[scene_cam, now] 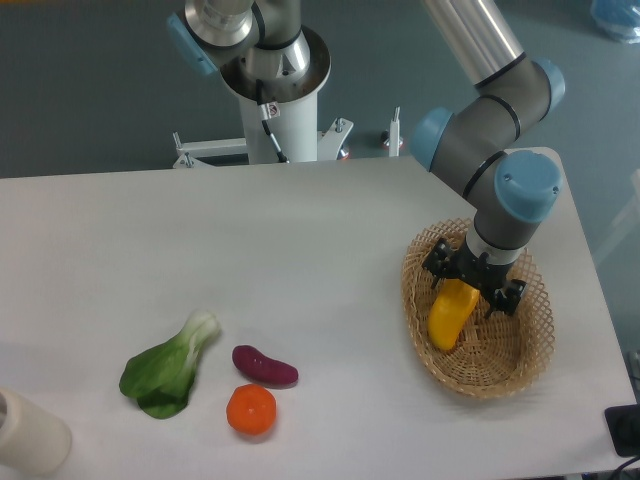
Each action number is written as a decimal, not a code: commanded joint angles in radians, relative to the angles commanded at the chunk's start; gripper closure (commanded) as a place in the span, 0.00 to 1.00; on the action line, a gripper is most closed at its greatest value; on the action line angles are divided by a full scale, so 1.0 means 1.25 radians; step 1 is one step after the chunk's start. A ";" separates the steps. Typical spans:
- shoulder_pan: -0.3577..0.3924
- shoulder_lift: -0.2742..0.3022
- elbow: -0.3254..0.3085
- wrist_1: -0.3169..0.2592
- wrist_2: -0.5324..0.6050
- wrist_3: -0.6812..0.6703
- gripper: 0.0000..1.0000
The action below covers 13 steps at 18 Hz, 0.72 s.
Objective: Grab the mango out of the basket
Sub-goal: 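Lower the gripper onto the yellow mango in the basket and close it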
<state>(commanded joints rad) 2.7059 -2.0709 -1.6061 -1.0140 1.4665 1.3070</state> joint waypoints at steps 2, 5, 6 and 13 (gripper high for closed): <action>0.000 0.000 -0.002 0.001 0.001 0.002 0.00; 0.000 0.002 -0.004 -0.001 0.000 0.002 0.00; 0.001 0.002 -0.005 0.000 0.000 0.001 0.00; 0.002 0.002 -0.027 -0.004 -0.004 -0.004 0.00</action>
<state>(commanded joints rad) 2.7090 -2.0678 -1.6398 -1.0186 1.4619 1.3024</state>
